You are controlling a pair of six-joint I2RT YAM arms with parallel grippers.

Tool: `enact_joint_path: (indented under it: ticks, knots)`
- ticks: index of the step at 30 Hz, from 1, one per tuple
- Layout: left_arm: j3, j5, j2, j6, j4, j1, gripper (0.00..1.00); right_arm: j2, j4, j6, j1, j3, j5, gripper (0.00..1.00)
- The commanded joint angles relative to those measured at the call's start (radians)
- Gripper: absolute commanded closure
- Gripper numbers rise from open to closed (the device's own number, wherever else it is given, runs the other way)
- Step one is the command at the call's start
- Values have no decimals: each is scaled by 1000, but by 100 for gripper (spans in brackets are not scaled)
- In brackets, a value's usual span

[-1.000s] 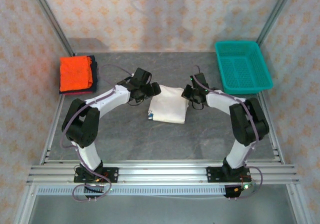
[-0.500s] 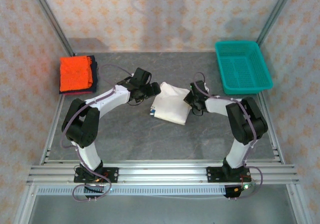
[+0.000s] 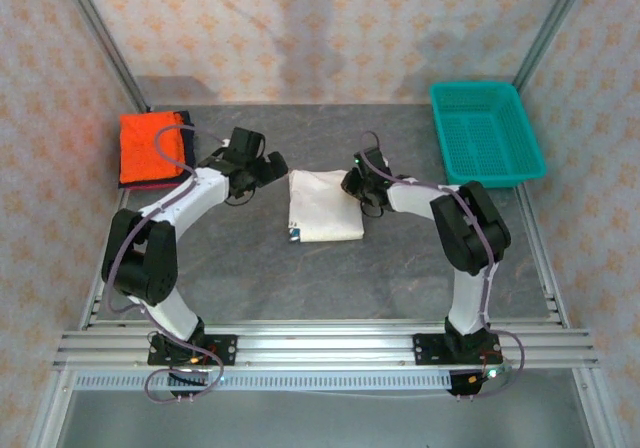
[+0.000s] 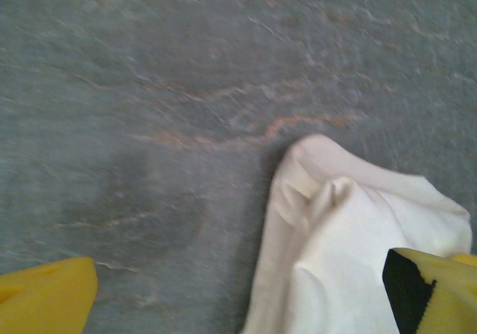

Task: Fold and stack the t-shirts

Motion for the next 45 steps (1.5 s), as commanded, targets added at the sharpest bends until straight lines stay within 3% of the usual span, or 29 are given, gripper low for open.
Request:
enact_joint_path:
  ticks: [1, 4, 7, 12, 19, 27, 30, 35, 39, 45]
  knots:
    - [18, -28, -22, 61, -53, 39, 0, -116, -3, -73, -5, -46, 44, 47]
    - [21, -41, -22, 81, -63, 41, 0, -209, -5, -158, -5, -128, 66, 24]
    - [14, -72, -31, 95, -67, 46, 0, -266, -39, -209, -6, -195, 22, 20]
    - [19, -60, -38, 96, -75, 77, 0, -282, -39, -173, 11, -270, -134, 26]
    - [18, -57, -56, 99, -96, 109, 0, -211, 7, -107, 94, -255, -151, 36]
    - [75, -46, -50, 127, -130, 235, 0, -58, 46, -74, 158, -91, -168, 46]
    - [159, -91, -11, 183, -177, 299, 0, -24, 41, -75, 176, -11, -182, 45]
    - [365, -191, 138, 250, -272, 404, 0, -33, 45, -83, 186, 27, -198, 29]
    - [589, -207, 349, 264, -369, 479, 0, -73, 55, -86, 186, -15, -193, 23]
    - [949, -197, 660, 283, -566, 528, 0, -146, 55, -87, 186, -90, -157, 22]
